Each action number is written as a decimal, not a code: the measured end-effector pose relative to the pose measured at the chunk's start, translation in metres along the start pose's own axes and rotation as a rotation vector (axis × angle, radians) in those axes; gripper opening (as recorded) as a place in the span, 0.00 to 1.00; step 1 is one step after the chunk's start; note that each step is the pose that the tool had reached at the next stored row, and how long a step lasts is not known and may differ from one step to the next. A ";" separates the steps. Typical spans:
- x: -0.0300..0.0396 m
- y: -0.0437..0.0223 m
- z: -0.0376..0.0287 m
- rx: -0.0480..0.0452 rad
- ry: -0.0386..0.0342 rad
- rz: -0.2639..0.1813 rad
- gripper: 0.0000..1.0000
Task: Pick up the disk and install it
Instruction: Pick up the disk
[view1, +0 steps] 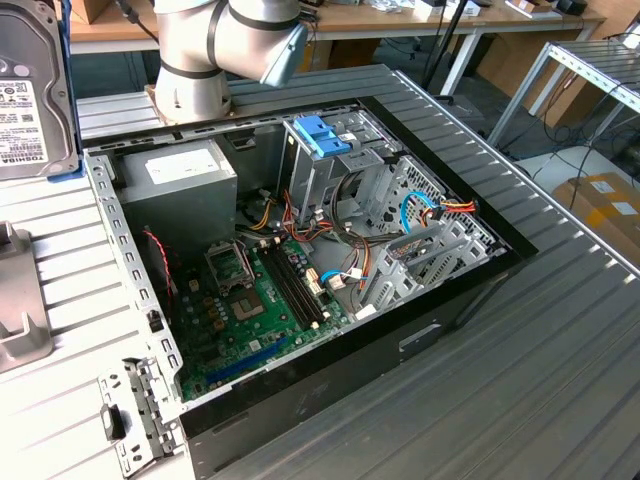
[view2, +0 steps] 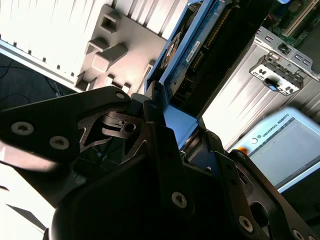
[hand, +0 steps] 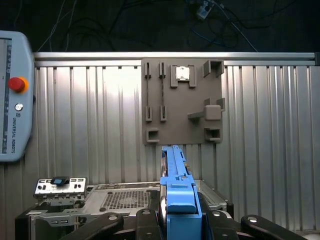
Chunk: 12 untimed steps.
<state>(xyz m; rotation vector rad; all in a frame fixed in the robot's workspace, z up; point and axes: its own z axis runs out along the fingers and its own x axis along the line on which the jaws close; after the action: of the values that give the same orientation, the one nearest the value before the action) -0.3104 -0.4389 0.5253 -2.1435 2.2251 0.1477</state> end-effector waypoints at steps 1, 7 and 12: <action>0.0002 -0.0004 0.0000 0.0000 0.0000 0.000 0.37; 0.0012 -0.0034 -0.0002 0.0000 0.0000 0.000 0.37; 0.0018 -0.0055 -0.0003 0.0000 0.0000 0.000 0.37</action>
<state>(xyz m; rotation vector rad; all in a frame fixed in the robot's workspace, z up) -0.3049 -0.4410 0.5252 -2.1435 2.2250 0.1477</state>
